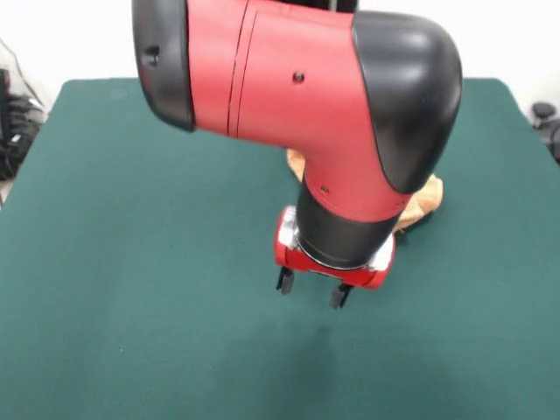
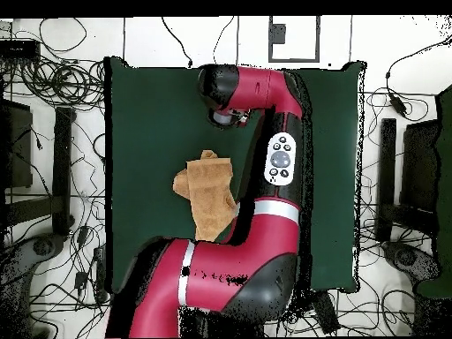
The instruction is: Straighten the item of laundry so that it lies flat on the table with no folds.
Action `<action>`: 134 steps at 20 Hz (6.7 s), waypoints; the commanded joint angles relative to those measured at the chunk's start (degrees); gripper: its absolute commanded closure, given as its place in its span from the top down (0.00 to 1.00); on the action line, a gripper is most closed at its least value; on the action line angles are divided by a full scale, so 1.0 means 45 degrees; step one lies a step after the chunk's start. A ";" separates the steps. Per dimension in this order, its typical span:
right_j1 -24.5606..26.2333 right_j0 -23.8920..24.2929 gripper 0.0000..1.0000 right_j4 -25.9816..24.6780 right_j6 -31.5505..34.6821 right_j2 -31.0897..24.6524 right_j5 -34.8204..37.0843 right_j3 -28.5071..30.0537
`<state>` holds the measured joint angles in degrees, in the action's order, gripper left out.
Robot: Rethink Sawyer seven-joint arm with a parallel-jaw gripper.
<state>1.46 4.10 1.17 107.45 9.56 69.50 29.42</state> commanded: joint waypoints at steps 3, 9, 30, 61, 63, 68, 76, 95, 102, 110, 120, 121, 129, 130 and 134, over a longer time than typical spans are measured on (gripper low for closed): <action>0.0028 -0.0586 1.00 0.1215 0.1562 -0.1708 0.1058 0.1073; -0.1402 -0.0984 1.00 0.2138 0.2569 -0.1706 0.0844 0.3927; -0.1178 -0.0826 1.00 0.4181 0.2392 -0.2191 0.1511 0.5801; 0.0902 -0.0947 1.00 0.0493 0.0509 0.1211 0.3166 0.0246; 0.0594 -0.0930 1.00 -0.0182 0.0130 0.1436 0.2507 0.0346; -0.0290 -0.0790 1.00 -0.1429 -0.0538 0.1531 0.0981 0.1150; 0.0708 0.0297 1.00 -0.2316 -0.2581 0.0862 0.1356 -0.1511; 0.3347 0.1825 1.00 0.0513 -0.5000 -0.1792 0.7540 -0.4878; 0.3491 0.1524 1.00 0.2040 -0.3618 -0.2099 0.8194 -0.4307; 0.3542 0.1299 1.00 0.2701 -0.2924 -0.1997 0.7506 -0.3834; 0.4387 0.1181 1.00 0.3489 -0.1461 -0.1855 0.8530 -0.3842; 0.4475 0.1194 1.00 0.3663 -0.1351 -0.1846 0.9080 -0.3789; 0.4568 0.1413 1.00 0.4346 -0.0513 -0.1706 1.0865 -0.3014; 0.4595 0.1439 1.00 0.4381 -0.0575 -0.1693 1.0913 -0.2997; 0.4715 0.1535 1.00 0.4498 -0.0619 -0.1618 1.1346 -0.2932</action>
<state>21.93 11.73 18.90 101.15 7.01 115.90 6.45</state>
